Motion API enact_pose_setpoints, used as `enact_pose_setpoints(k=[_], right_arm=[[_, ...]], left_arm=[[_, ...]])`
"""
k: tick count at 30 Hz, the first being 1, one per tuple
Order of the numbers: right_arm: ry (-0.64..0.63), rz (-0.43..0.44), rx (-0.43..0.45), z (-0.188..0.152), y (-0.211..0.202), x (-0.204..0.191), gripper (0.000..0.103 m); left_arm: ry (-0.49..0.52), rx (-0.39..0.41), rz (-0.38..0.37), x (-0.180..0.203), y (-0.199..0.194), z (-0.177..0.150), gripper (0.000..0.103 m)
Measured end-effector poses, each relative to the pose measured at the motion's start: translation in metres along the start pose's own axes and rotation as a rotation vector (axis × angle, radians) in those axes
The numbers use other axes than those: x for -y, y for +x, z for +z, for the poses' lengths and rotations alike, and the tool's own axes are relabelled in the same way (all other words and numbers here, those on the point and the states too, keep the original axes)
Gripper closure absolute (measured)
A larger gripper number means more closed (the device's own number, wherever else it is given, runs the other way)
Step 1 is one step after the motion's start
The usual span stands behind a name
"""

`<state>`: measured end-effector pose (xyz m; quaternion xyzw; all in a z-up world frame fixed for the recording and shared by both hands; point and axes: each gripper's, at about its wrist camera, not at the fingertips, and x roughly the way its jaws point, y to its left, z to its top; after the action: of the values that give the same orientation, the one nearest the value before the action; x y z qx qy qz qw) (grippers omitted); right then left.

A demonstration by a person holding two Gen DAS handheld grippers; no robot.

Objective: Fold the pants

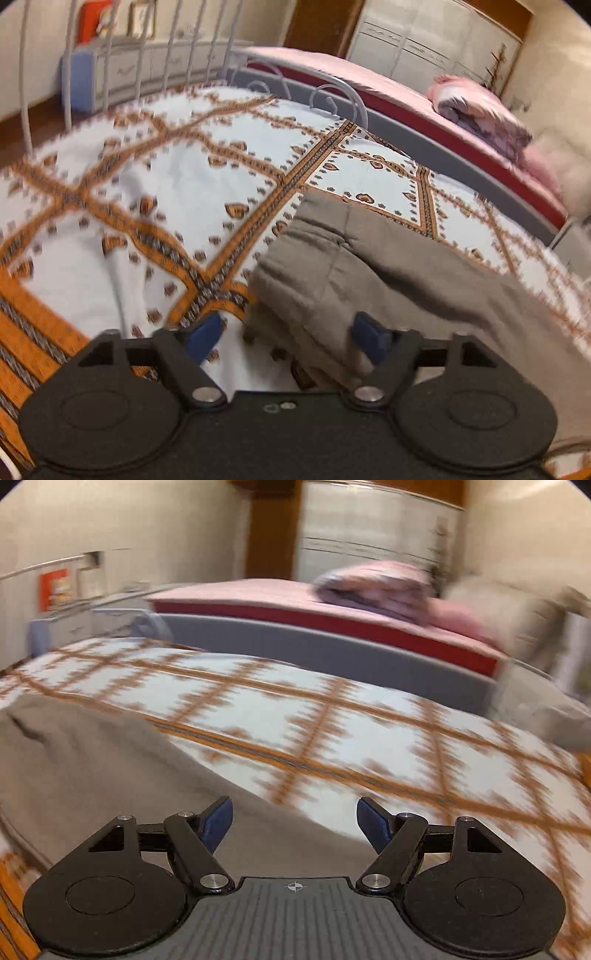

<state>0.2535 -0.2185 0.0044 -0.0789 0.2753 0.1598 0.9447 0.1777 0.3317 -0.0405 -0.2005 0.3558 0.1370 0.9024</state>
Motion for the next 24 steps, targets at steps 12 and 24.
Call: enact_pose_setpoints(k=[12, 24], right_arm=[[0.260, -0.140, -0.029, -0.050, -0.068, 0.084, 0.029], [0.261, -0.133, -0.092, -0.055, -0.048, 0.085, 0.029]], left_arm=[[-0.100, 0.037, 0.003, 0.010, 0.009, 0.002, 0.079], [0.052, 0.026, 0.081, 0.019, 0.026, 0.000, 0.081]])
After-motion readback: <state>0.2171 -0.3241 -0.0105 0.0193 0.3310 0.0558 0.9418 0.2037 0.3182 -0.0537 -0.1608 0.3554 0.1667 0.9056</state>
